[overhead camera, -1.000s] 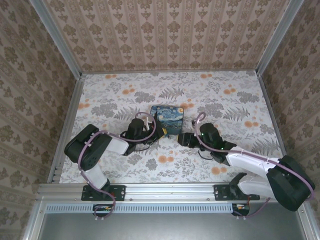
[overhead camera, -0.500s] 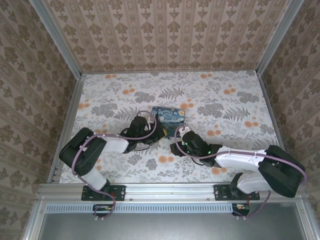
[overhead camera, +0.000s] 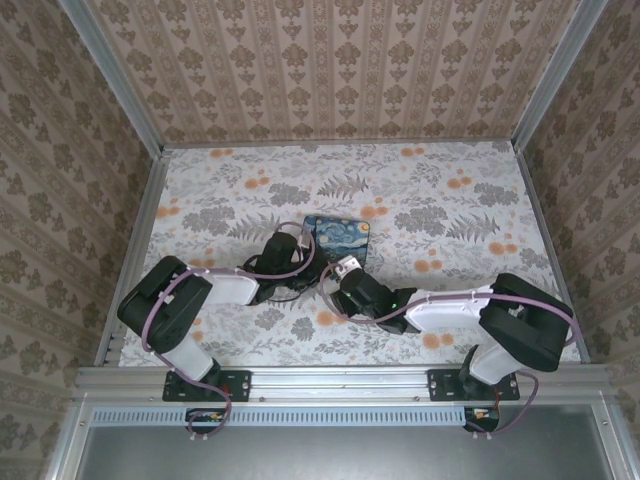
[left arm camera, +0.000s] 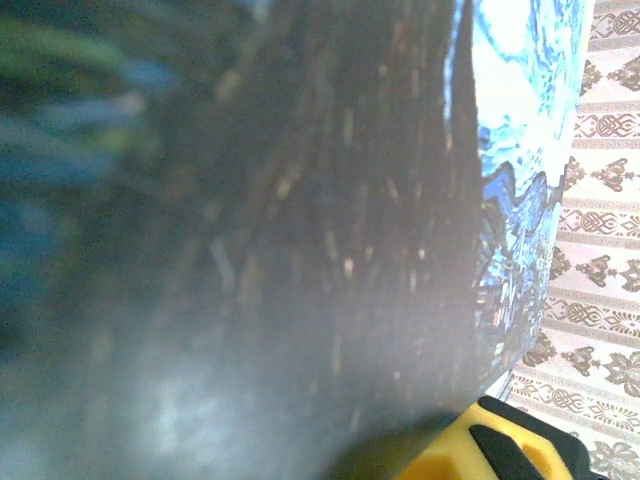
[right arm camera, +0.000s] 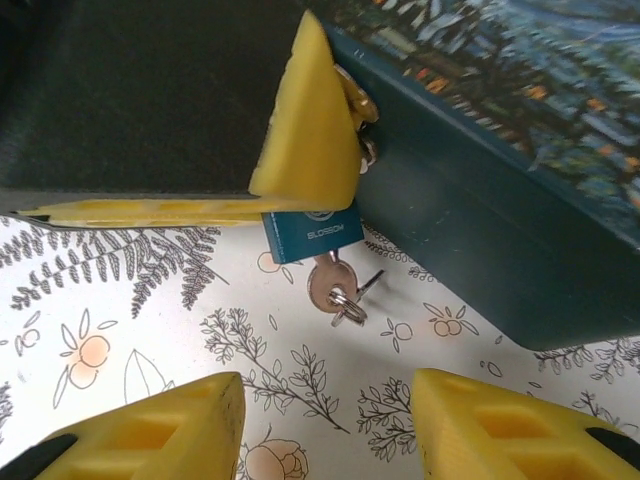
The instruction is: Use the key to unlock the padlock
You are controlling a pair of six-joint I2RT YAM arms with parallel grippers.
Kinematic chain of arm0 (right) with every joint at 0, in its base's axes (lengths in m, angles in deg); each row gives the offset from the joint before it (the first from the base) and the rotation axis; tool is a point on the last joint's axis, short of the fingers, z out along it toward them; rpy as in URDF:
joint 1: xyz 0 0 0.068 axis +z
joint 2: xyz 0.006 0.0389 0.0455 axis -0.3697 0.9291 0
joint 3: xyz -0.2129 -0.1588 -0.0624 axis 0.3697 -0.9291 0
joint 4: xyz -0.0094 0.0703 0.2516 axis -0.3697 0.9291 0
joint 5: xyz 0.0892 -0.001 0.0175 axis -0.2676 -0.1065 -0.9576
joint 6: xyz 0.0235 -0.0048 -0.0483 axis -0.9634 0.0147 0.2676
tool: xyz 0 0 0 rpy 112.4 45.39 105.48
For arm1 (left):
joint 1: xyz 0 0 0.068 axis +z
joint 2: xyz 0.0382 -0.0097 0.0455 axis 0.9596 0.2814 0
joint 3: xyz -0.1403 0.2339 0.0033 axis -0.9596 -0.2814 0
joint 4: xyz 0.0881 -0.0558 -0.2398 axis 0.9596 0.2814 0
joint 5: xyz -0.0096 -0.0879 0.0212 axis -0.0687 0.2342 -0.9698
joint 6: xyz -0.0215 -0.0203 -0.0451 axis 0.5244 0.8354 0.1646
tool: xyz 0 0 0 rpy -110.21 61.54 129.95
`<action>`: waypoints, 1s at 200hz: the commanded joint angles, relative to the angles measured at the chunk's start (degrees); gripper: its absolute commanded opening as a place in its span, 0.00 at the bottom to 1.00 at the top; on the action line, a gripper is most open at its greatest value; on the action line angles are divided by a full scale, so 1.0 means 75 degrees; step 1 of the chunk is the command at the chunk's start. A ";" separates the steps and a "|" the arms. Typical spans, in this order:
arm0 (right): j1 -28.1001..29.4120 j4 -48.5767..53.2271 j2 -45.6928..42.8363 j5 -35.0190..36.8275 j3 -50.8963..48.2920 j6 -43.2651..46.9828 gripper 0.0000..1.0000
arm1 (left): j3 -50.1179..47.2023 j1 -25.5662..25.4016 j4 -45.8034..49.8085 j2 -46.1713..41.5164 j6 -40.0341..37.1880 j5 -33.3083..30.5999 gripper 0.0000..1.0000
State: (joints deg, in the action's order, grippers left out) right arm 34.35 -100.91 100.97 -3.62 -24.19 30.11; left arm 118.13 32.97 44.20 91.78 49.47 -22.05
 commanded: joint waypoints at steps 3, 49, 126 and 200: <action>0.0063 0.0014 0.0339 0.0525 0.0291 0.0281 0.49 | 0.0224 -0.0059 0.0133 -0.0239 -0.0056 0.0017 0.00; 0.0063 -0.0044 0.0728 0.0877 0.0583 0.0379 0.49 | 0.0239 -0.0071 0.0190 -0.0286 -0.0069 0.0016 0.00; -0.0017 0.0019 0.1250 0.1289 0.1052 0.0376 0.40 | 0.0221 -0.0118 0.0227 -0.0334 -0.0043 0.0005 0.00; -0.0482 -0.0293 0.1084 0.0247 0.1052 0.0085 0.05 | 0.0199 -0.0185 0.0252 -0.0355 -0.0022 -0.0030 0.00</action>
State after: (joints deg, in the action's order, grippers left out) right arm 33.26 -100.99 109.43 1.10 -17.24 32.27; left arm 118.74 32.42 45.36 91.11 49.49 -23.45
